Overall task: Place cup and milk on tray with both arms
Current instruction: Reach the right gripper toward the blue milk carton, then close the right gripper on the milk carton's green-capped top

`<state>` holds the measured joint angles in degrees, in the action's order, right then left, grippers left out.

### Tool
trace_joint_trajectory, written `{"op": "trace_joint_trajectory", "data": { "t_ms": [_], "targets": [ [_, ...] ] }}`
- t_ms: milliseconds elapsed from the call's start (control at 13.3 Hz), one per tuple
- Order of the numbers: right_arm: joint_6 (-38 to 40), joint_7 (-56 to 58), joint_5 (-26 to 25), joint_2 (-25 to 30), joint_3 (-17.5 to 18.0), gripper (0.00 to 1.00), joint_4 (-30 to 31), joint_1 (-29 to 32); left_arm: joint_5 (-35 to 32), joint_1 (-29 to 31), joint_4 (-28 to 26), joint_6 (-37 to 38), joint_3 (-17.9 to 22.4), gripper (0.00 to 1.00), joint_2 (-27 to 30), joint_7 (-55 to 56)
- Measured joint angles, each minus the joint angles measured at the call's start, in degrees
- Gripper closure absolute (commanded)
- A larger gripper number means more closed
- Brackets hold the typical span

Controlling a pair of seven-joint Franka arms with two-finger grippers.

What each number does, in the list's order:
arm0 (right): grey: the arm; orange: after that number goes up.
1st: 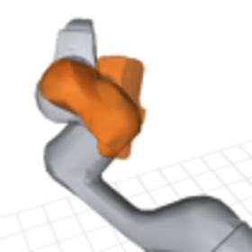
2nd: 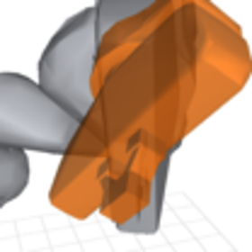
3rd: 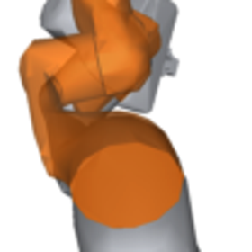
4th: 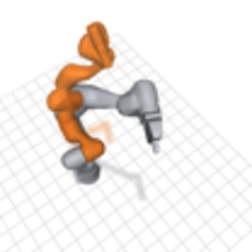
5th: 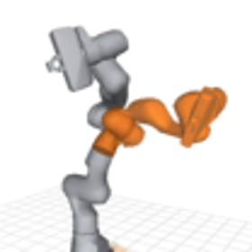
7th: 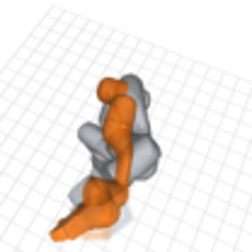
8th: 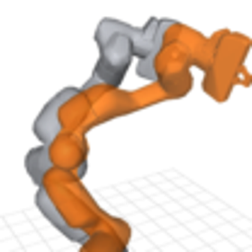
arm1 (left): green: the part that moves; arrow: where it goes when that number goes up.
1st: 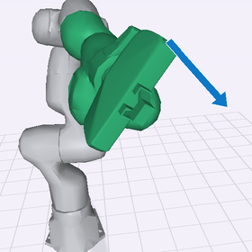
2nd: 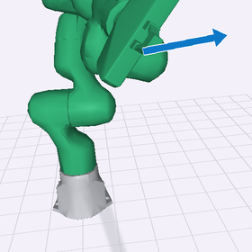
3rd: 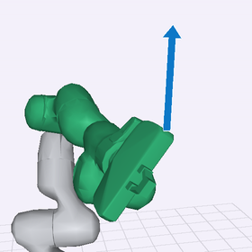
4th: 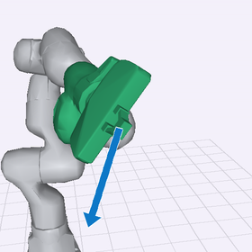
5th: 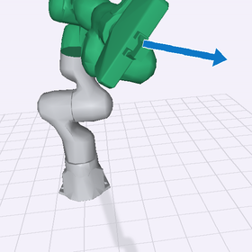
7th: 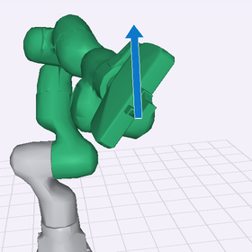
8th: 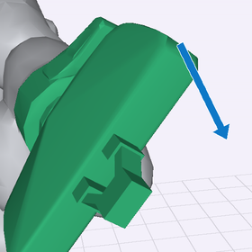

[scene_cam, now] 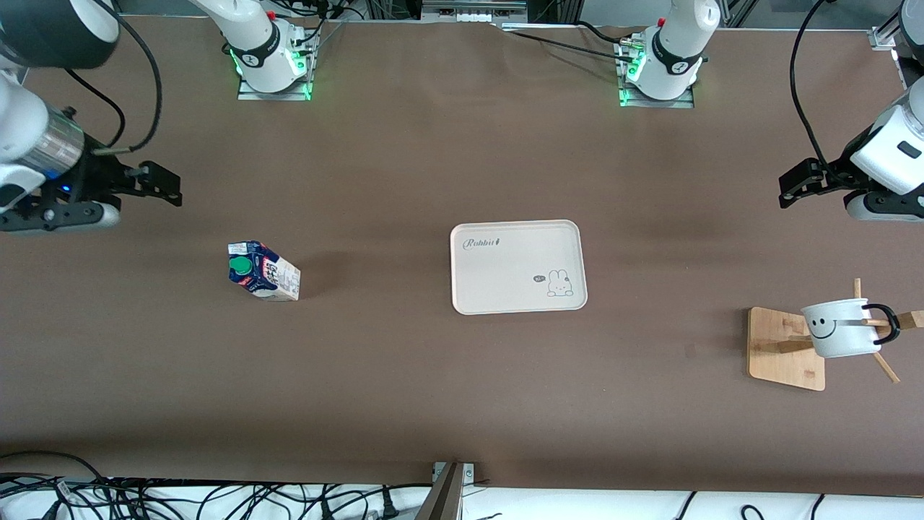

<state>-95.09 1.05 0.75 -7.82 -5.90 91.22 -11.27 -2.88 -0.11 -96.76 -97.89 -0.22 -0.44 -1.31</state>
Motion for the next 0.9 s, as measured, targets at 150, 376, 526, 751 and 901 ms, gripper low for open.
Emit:
{"op": "trace_joint_trajectory", "data": {
  "t_ms": [150, 376, 526, 751, 901],
  "targets": [
    [-5.43, -0.02, 0.88, -3.45, 0.13, 0.00, 2.15, -0.34, 0.00, 0.00, 0.01, 0.00, 0.00, 0.00, -0.01, 0.00],
    [-12.85, -2.27, 3.34, -9.71, 0.16, 0.00, 3.76, -1.04, 0.00, 0.00, 0.03, 0.00, 0.00, 0.00, -0.03, 0.00],
    [-16.61, -4.68, 3.47, -13.00, 0.16, 0.00, 4.17, -1.67, 0.00, 0.00, 0.03, 0.00, 0.00, 0.00, -0.03, 0.00],
    [-20.40, -5.73, 3.49, -14.45, 0.16, 0.00, 6.41, -1.91, 0.00, 0.00, 0.04, 0.00, 0.00, 0.00, -0.03, 0.00],
    [-21.93, -6.11, 3.51, -14.43, 0.16, 0.00, 8.09, -1.91, 0.00, 0.00, 0.04, 0.00, 0.00, 0.00, -0.03, 0.00]
  ]
}}
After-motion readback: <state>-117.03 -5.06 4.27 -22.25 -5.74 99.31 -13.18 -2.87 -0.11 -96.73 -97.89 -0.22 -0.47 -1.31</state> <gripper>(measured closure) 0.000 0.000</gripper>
